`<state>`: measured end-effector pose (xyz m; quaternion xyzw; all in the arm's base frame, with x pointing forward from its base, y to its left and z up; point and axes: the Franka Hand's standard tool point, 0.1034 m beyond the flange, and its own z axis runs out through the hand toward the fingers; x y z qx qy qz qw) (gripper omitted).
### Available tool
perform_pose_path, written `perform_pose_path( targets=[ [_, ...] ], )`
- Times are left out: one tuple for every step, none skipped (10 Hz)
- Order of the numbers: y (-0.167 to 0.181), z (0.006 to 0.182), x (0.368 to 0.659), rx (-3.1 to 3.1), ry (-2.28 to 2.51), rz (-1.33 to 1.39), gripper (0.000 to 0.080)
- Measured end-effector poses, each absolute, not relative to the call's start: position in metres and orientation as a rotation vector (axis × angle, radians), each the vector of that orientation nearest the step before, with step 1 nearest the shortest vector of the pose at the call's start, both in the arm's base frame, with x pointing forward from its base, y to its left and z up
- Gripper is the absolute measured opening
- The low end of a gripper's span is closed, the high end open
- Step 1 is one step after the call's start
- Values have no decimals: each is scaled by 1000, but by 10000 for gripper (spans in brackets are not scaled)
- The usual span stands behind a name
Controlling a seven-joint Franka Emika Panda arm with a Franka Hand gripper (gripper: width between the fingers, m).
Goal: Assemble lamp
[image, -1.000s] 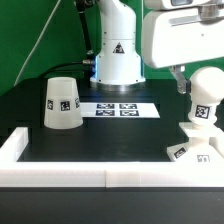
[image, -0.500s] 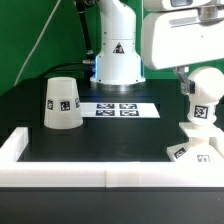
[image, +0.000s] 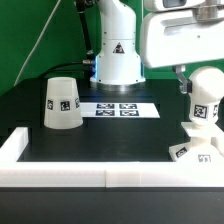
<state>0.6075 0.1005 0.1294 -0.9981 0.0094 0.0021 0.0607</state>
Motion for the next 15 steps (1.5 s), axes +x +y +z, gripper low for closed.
perform_pose_path(
  targets=[
    [100,130,608,-3013,223,17,570],
    [98,130,608,-2995,408,27,571],
    [98,129,608,-2975,531,29,571],
    [96,129,609,-2950,664,37,571],
    [96,129,609,-2931,747,42,571],
    [96,129,609,-2910,827,47,571],
    [97,129,609,-2892,884,51,573],
    [98,129,608,-2860,976,59,573],
    [98,129,608,-2838,1038,64,573],
    [98,129,608,-2787,1160,76,573],
    [94,128,607,-2724,1287,91,573],
    [90,128,608,-2638,1425,113,573],
    [88,128,608,-2626,1442,117,573],
    [90,128,608,-2604,1482,120,573],
    [90,127,608,-2619,1454,118,573]
  ],
)
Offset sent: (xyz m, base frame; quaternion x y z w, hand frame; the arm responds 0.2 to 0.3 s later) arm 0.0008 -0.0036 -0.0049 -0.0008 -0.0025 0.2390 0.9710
